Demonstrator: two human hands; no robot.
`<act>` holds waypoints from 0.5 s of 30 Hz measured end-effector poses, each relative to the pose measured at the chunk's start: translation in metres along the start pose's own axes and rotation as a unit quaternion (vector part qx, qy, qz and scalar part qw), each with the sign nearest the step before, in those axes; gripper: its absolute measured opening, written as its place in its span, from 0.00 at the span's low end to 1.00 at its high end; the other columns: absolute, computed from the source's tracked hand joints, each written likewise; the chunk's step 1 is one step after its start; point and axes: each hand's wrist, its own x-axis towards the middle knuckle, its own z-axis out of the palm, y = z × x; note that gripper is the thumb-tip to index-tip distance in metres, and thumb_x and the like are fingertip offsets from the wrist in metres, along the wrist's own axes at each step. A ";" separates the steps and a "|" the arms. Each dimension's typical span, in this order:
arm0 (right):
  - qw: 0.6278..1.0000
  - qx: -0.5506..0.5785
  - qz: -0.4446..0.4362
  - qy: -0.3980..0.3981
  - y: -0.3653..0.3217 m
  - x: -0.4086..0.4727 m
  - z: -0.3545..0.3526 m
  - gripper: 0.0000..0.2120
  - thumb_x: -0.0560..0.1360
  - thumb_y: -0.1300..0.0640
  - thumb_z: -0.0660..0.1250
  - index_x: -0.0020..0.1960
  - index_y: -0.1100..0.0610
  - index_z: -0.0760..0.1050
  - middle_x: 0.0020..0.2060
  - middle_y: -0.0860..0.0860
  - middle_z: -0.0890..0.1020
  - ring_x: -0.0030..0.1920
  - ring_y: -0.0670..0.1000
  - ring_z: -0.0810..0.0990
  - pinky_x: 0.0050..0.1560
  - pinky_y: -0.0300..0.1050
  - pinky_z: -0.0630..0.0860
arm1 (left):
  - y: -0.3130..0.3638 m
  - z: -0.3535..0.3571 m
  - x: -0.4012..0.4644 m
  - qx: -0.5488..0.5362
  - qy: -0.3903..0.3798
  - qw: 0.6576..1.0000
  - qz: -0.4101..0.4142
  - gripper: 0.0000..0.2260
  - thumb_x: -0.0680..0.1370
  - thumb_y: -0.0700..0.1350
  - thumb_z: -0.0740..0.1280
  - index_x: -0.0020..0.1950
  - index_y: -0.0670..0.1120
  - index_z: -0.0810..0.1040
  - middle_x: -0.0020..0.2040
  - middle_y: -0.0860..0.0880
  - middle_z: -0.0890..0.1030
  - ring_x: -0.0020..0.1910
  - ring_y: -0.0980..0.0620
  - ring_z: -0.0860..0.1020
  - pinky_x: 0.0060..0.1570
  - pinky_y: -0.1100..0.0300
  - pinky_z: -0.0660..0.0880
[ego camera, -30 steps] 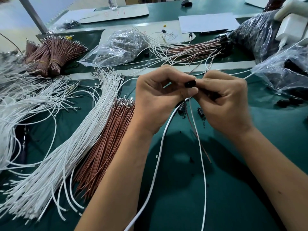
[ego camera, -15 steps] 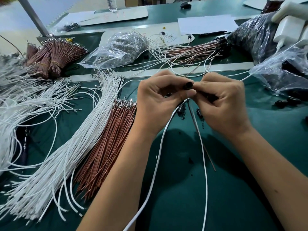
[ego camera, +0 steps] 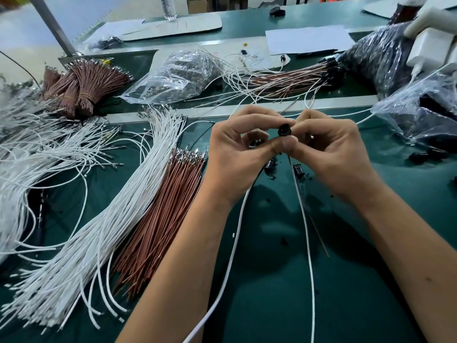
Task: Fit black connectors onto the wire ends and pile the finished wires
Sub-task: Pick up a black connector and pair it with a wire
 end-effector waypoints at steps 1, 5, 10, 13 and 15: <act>1.000 0.004 0.000 -0.001 0.000 0.000 0.000 0.04 0.75 0.60 0.74 0.49 0.59 0.83 0.39 0.61 0.73 0.37 0.57 0.68 0.36 0.44 0.65 | 0.002 0.001 -0.001 -0.004 -0.001 1.000 -0.005 0.13 0.70 0.33 0.78 0.53 0.39 0.84 0.50 0.36 0.80 0.53 0.33 0.78 0.46 0.39 0.74; 1.000 0.010 0.000 -0.001 0.002 -0.001 0.000 0.05 0.75 0.59 0.74 0.48 0.60 0.83 0.39 0.62 0.74 0.37 0.64 0.69 0.37 0.54 0.65 | 0.010 0.002 -0.002 -0.019 -0.007 1.000 0.004 0.14 0.69 0.29 0.76 0.54 0.37 0.83 0.46 0.39 0.81 0.47 0.47 0.81 0.48 0.56 0.77; 0.998 0.059 0.009 0.005 0.005 0.000 -0.001 0.07 0.73 0.61 0.75 0.51 0.59 0.82 0.42 0.56 0.75 0.40 0.60 0.70 0.40 0.61 0.66 | 0.011 0.003 -0.002 -0.005 -0.011 1.000 0.008 0.13 0.68 0.29 0.78 0.51 0.37 0.84 0.41 0.41 0.81 0.40 0.37 0.78 0.42 0.45 0.76; 0.999 0.053 0.007 -0.004 0.008 0.000 -0.002 0.06 0.73 0.60 0.75 0.50 0.57 0.83 0.40 0.58 0.76 0.40 0.57 0.71 0.39 0.60 0.67 | 0.013 0.004 -0.003 0.007 0.000 1.000 0.003 0.15 0.67 0.30 0.79 0.51 0.40 0.84 0.40 0.47 0.83 0.41 0.46 0.81 0.45 0.52 0.79; 0.999 0.051 0.004 -0.012 0.009 0.001 -0.002 0.04 0.74 0.59 0.76 0.48 0.57 0.84 0.40 0.57 0.77 0.40 0.55 0.73 0.39 0.57 0.67 | 0.013 0.005 -0.004 0.012 0.006 1.000 -0.001 0.16 0.67 0.31 0.80 0.52 0.40 0.83 0.39 0.49 0.83 0.42 0.50 0.83 0.47 0.54 0.80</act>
